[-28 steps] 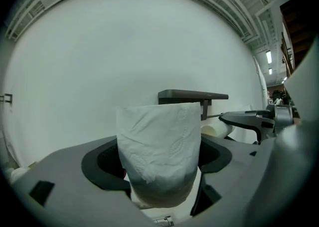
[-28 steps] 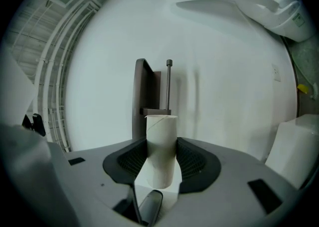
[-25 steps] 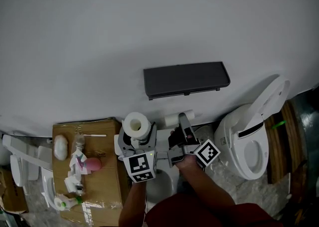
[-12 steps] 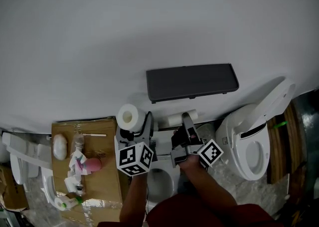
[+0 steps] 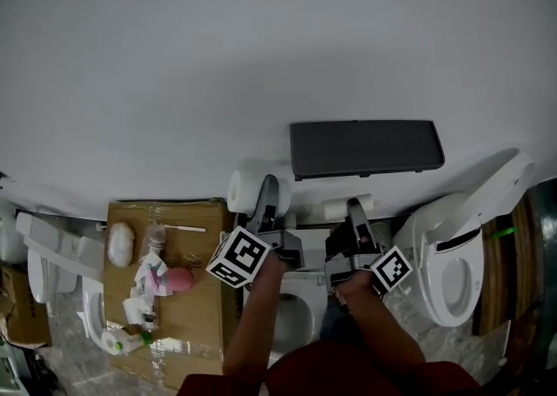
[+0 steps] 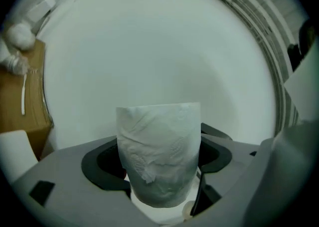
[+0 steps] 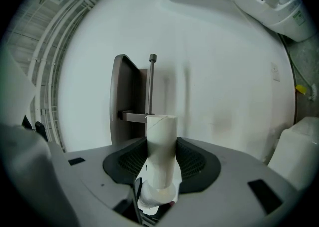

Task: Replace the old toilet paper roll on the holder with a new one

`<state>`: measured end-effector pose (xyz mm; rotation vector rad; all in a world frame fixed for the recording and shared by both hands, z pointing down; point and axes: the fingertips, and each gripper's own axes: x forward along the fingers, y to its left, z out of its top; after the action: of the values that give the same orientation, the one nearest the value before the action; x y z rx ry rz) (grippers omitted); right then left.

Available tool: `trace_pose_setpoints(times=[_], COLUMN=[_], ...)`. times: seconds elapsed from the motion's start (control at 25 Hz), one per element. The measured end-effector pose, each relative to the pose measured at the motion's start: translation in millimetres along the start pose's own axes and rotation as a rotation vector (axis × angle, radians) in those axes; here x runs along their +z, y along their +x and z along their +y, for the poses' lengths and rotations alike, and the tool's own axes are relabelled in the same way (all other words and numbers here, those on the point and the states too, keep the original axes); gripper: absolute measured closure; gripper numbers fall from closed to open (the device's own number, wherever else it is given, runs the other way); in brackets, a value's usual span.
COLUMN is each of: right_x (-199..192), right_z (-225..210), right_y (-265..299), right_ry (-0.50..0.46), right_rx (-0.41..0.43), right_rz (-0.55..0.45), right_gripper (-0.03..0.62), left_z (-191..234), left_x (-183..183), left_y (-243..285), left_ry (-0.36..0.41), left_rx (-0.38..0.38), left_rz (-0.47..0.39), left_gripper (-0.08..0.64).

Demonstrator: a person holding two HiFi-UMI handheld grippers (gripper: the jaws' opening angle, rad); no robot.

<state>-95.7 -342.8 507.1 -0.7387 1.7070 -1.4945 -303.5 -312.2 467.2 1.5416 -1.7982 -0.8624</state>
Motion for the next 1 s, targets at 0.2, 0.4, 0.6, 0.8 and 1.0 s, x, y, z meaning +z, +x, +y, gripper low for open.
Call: trace_pose_setpoints(times=[0.2, 0.4, 0.6, 0.8, 1.0], right_x=[7, 15, 17, 24, 30], right_z=[-5, -8, -14, -16, -17], right_y=[-2, -5, -6, -7, -8], right_ry=[-0.024, -0.033, -0.035, -0.035, -0.037], right_rx=[-0.011, -0.024, -0.032, -0.036, -0.039], right_rz=[-0.009, -0.023, -0.034, -0.046, -0.053], right_gripper=[0.402, 0.402, 0.402, 0.403, 0.402], left_z=[4, 13, 11, 6, 3], left_x=[-1, -7, -13, -15, -16], left_y=[9, 20, 30, 33, 31], left_ry=[-0.298, -0.481, -0.604, -0.65, -0.672], left_rx=[-0.061, -0.069, -0.098, -0.1, -0.097], left_rz=[-0.024, -0.037, -0.053, -0.078, -0.096], left_gripper=[0.126, 0.126, 0.126, 0.126, 0.126])
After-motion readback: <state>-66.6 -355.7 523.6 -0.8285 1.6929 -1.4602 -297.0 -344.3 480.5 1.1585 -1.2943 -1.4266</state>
